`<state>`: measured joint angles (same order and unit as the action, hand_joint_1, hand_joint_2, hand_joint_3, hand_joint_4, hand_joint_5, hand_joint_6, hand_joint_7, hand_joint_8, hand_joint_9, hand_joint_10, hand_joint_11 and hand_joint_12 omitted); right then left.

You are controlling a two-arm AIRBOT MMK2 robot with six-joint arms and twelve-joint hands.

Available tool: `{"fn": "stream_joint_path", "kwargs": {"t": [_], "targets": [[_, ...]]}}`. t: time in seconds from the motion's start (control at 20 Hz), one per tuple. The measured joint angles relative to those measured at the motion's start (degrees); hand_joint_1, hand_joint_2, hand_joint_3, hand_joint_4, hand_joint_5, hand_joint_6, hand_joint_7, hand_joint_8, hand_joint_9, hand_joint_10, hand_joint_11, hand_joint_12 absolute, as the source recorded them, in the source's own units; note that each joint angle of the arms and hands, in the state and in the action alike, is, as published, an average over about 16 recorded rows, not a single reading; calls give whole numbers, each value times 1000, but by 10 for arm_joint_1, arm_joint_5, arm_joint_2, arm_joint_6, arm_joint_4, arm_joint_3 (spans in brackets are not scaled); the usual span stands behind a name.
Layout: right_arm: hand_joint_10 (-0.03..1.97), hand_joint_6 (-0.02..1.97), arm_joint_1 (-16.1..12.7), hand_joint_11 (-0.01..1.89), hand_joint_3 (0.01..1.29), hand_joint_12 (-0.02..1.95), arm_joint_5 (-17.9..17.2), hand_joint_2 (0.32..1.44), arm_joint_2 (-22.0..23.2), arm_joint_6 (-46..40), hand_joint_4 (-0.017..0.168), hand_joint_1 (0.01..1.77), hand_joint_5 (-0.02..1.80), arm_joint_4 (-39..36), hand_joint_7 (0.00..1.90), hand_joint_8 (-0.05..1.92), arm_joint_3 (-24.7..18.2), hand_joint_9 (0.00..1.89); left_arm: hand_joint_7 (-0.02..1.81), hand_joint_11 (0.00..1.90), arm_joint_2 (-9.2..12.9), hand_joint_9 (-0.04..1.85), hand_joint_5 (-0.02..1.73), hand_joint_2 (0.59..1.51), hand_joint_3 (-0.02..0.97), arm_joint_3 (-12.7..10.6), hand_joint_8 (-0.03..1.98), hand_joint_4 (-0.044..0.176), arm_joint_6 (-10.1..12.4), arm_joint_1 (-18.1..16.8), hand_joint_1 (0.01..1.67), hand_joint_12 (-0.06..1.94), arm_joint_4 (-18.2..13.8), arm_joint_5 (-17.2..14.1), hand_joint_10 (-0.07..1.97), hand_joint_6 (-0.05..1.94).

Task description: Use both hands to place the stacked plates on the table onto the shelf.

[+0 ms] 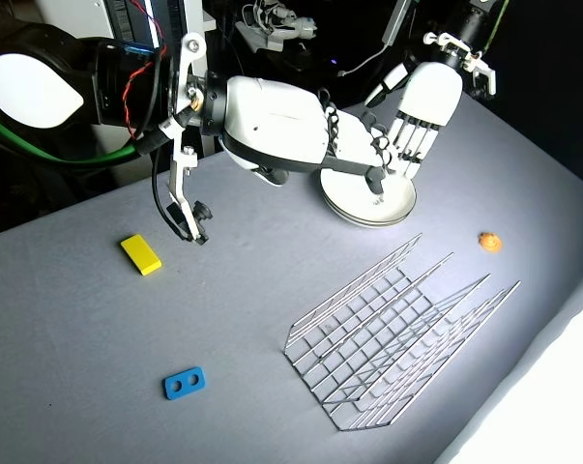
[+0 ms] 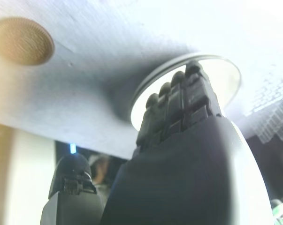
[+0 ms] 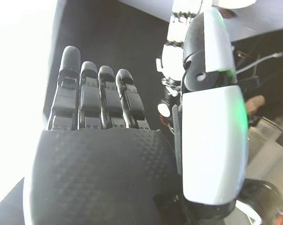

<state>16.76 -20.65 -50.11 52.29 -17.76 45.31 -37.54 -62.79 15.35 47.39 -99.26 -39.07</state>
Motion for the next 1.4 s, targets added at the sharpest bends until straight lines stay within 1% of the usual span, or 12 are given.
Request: {"fn": "stream_joint_path", "kwargs": {"t": [0.1,0.25,0.5,0.95,1.2,1.4], "targets": [[6,18,2,13,21,724,1,956,4,-4,-2,1069,64,0,45,14,-5,75,16,15,-2,14,16,1108,15,0,-13,0,-2,1,22,5,-6,-7,3,5],[6,18,6,13,21,730,1,957,6,-6,-2,1059,52,0,42,14,-8,78,16,14,-6,16,16,1108,16,3,-13,1,-5,3,22,5,-8,-5,6,5],[6,18,14,13,21,732,2,960,6,-7,-2,1050,47,0,40,14,-10,71,15,14,-11,19,12,1109,16,9,-11,2,-7,9,21,3,-8,9,6,0],[6,18,26,13,21,717,-1,963,7,-6,-2,1025,60,-1,46,14,-13,72,-1,15,-18,16,-3,1114,15,17,-12,2,-7,33,20,-6,-6,35,7,-16],[6,18,32,13,20,713,-5,959,7,-4,-2,1011,63,-4,46,13,-14,74,-10,14,-22,15,-10,1112,15,29,-15,-2,-5,41,20,-7,3,45,7,-23],[6,19,38,13,21,713,-10,957,6,1,-2,997,55,-9,34,14,-14,68,-12,14,-26,15,-13,1113,15,46,-18,-5,-3,43,20,-2,17,55,6,-26]]}}
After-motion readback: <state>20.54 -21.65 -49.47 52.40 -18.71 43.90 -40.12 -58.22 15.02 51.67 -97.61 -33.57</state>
